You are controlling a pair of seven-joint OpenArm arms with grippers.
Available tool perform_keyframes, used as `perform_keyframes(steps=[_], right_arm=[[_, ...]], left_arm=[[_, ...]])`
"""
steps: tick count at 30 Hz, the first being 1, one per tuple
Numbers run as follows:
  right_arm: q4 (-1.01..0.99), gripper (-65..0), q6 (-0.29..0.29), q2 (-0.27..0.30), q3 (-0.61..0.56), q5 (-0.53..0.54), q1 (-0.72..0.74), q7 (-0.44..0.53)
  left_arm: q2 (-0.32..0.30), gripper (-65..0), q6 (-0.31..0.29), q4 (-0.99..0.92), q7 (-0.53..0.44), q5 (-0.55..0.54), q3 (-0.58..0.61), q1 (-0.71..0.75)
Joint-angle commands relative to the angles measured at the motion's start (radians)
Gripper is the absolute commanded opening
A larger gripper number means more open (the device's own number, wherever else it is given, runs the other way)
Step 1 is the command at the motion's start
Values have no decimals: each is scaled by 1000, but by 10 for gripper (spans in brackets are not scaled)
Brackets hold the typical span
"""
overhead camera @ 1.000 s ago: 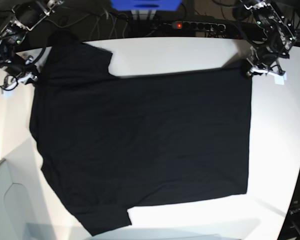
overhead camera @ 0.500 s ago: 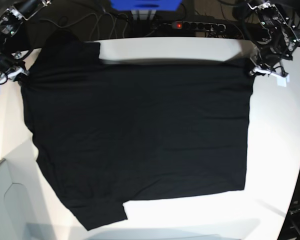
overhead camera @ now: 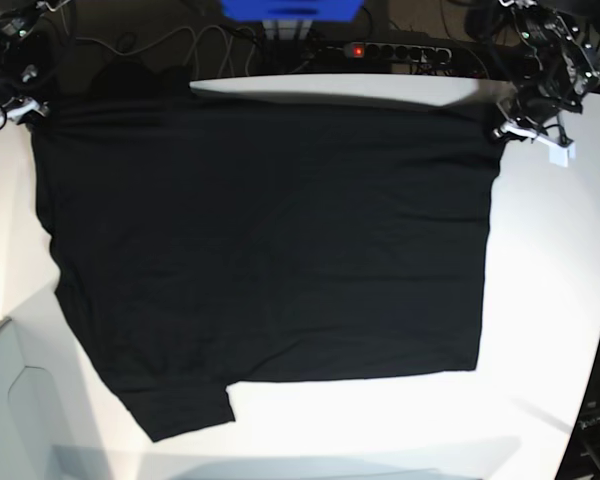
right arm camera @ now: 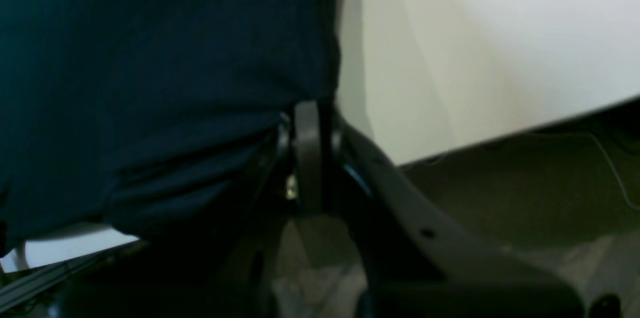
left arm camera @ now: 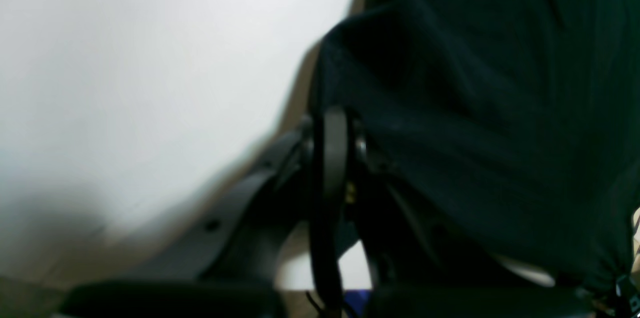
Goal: Fold the T-shirt properly
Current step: 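Pull both held corners apart and back to stretch the shirt flat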
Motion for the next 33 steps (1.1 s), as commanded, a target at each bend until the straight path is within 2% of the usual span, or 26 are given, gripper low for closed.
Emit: perform_keyframes(steps=[1, 19, 22, 27, 33], right_arm=[[19, -650, 14, 24, 20, 7, -11, 21], [23, -650, 15, 22, 68, 7, -94, 21], [86, -650, 15, 16, 69, 7, -96, 21], [190, -650, 15, -8, 62, 7, -74, 21], [197, -650, 15, -8, 11, 4, 4, 21]], left_arm=[[-16, -649, 2, 37, -20, -4, -12, 19], [8, -649, 2, 269, -18, -13, -16, 134], [17, -649, 2, 337, -18, -15, -15, 161], [34, -649, 2, 352, -18, -4, -16, 149], [36, -649, 10, 332, -11, -3, -10, 57]])
